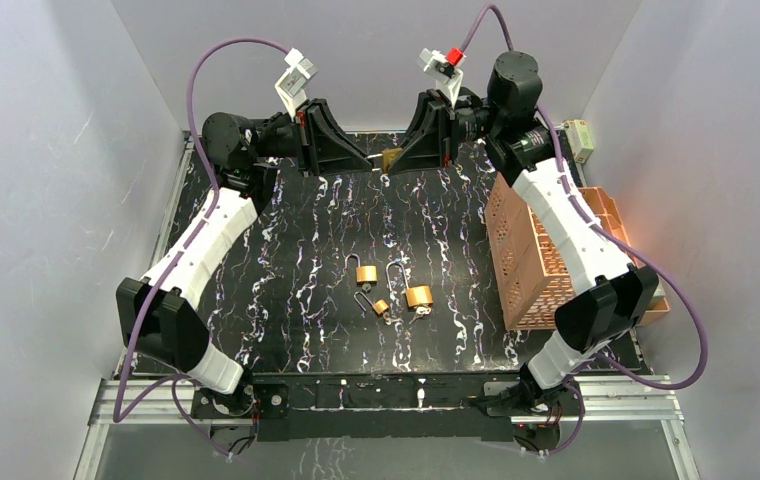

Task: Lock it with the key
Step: Lock the lock.

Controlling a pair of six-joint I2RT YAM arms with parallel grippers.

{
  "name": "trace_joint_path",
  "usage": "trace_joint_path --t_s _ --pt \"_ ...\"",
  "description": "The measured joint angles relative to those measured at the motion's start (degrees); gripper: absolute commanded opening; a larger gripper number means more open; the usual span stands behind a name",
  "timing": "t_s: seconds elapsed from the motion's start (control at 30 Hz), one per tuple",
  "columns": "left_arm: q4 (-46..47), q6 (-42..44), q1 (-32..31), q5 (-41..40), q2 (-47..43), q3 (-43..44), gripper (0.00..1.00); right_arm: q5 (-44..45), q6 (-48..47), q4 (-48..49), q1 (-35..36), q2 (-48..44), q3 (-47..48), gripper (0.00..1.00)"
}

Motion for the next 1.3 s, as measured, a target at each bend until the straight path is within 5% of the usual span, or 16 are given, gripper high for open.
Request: trace_joint_path --t_s 0.6,1.13,1.3 --pt "4.5 -3.7 0.0 1.3 1.4 0.7 0.0 -2.8 2.7 7.6 0.9 2.4 0.2 0.0" --pt "6.7 -7.1 3.2 0.4 1.9 1.4 0.0 1.2 2.1 4.3 -0.2 2.4 2.1 0.0" --pt "6.3 -8.3 3.2 1.0 1.9 1.7 0.0 2.9 -9.5 -10.1 -0.3 2.4 6.9 0.0"
